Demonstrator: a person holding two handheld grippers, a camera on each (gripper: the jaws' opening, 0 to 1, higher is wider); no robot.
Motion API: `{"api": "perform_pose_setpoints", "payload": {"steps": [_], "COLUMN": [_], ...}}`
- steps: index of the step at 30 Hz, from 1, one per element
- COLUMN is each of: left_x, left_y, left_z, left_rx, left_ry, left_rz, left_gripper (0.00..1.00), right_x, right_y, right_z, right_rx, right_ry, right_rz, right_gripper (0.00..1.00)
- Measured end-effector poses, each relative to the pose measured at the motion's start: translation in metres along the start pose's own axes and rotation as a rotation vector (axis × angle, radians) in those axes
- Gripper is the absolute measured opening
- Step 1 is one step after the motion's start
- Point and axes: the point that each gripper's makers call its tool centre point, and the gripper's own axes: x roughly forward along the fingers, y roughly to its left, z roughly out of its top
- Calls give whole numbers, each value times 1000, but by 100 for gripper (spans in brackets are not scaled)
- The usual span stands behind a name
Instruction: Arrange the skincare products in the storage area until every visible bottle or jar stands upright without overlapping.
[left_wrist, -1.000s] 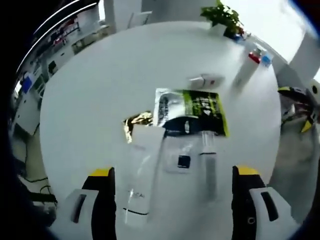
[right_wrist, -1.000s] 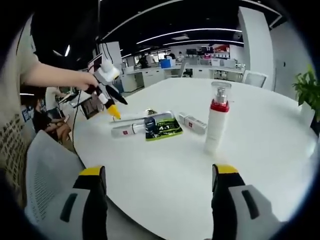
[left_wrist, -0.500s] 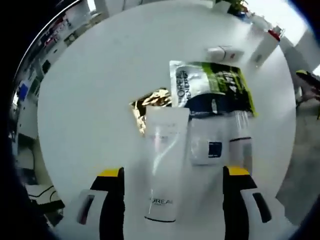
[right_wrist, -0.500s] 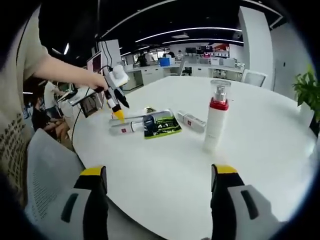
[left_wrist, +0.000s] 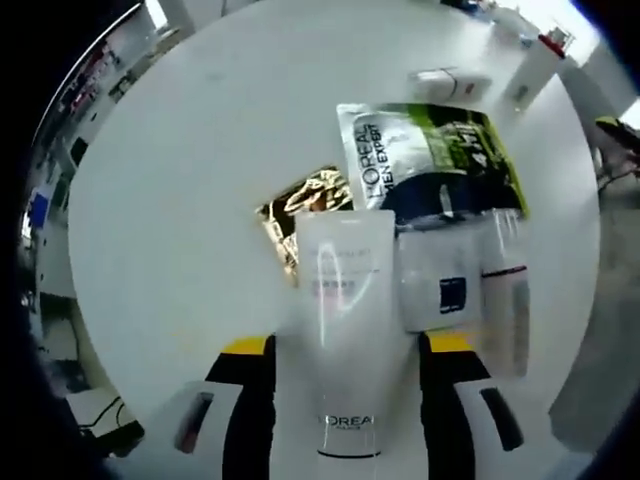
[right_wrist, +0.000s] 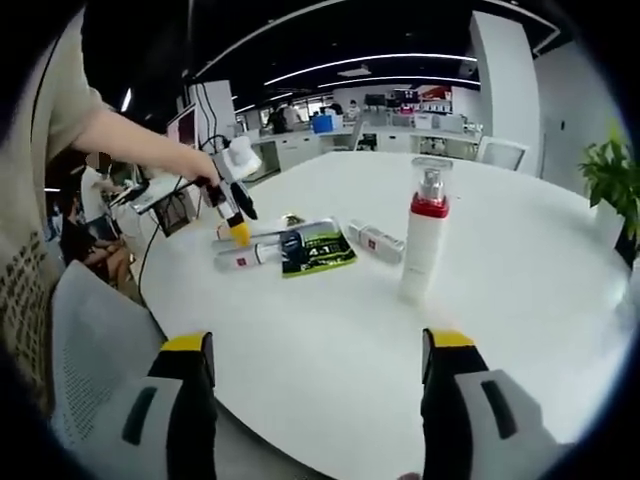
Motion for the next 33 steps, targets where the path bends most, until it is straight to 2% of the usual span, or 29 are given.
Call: {"api": "perform_pose_setpoints", "payload": {"steps": [6,7,10,20,25,33], "left_x": [-1,-2,-3,-2,-4,-15], "left_y": [-1,0,1,-2,-1,3], "left_z": [0,1,4,2,2,1], "left_rx": [-8,-20,-62,-67,-41,-59], "left_ry": [6,0,-28,-16,-25,-51], "left_rz": [4,6,18,24,35,48], "left_gripper": [50,47,30,28,27,27], "right_x": [0,0,0,1,0,1], "right_y": [-1,-1,0,-1,-1,1], "right_z": [0,0,0,-1,1,1], "right_rx": [3,2,2,2,13,0], "right_ry": [1,2,5,8,-1,-1], "right_rz": [-2,-2,0,-6,-5,1], "right_gripper": [85,85,85,84,83,83]}}
